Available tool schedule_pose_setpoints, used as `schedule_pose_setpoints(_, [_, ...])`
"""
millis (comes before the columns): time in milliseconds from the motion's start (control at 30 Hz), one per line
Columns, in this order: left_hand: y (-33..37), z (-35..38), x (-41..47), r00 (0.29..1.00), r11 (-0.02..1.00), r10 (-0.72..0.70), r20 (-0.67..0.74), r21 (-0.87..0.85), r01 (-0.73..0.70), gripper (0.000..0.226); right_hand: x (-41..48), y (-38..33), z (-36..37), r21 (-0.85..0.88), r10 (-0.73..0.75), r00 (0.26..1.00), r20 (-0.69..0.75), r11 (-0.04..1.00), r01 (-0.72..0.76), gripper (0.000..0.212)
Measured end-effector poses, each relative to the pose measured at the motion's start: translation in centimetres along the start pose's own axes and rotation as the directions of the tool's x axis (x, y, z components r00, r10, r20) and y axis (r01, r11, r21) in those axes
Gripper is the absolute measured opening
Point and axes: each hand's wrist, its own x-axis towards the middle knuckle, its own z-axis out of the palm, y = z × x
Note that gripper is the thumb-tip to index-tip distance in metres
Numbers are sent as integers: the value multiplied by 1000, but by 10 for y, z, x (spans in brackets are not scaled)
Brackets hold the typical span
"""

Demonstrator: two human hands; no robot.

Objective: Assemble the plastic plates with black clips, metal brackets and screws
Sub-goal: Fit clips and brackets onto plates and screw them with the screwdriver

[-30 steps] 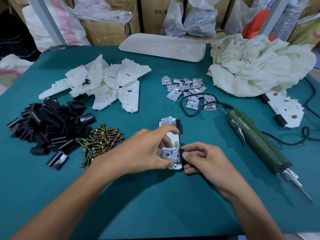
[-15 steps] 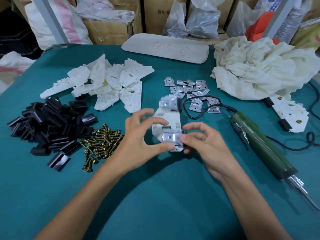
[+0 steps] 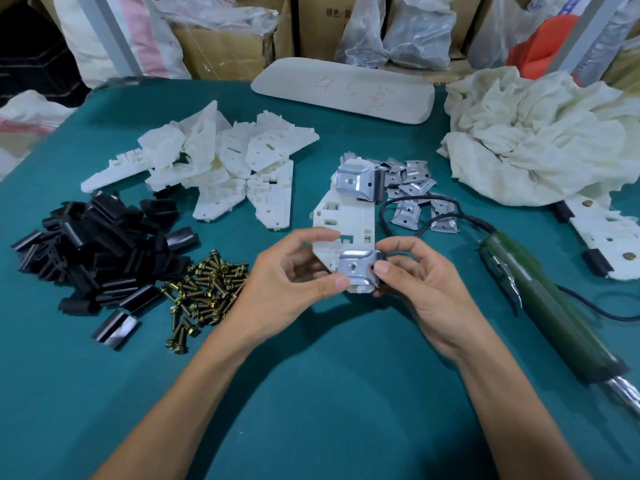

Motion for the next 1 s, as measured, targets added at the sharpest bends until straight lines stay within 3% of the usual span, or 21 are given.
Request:
schedule_pose_setpoints(400, [-7, -1, -3, 998, 999, -34, 46, 22, 33, 42, -1, 1, 8, 3, 1, 997, -77, 1000, -1, 25])
schedule_pose_setpoints(533, [-5, -5, -5, 997, 977, -7, 76, 214, -10, 52, 0, 4, 7, 105, 73, 992, -99, 992, -63, 40])
schedule_pose_setpoints(600, [-3, -14, -6, 998, 883, 39, 57, 466, -61, 62, -1, 1, 1, 124, 91, 991, -101, 989, -79, 45])
schedule_pose_setpoints(667, [3, -22, -4, 987, 689, 152, 56, 710, -146, 61, -3, -3, -7, 143, 109, 990, -88, 985, -96, 45])
schedule_pose_setpoints(833, [24, -26, 1, 906, 359, 379, 187, 873, -330, 41, -6, -7, -12, 176, 200, 980, 4, 964, -198, 46])
schedule_pose_setpoints(933, [39, -26, 0, 874, 250, 397, 279, 884, -396, 25, -8, -11, -15, 136, 250, 968, 23, 958, -251, 44])
schedule_pose_setpoints(1000, [45, -26, -2, 914, 319, 276, 297, 869, -379, 32, -8, -13, -19, 115, 261, 965, -28, 960, -257, 36])
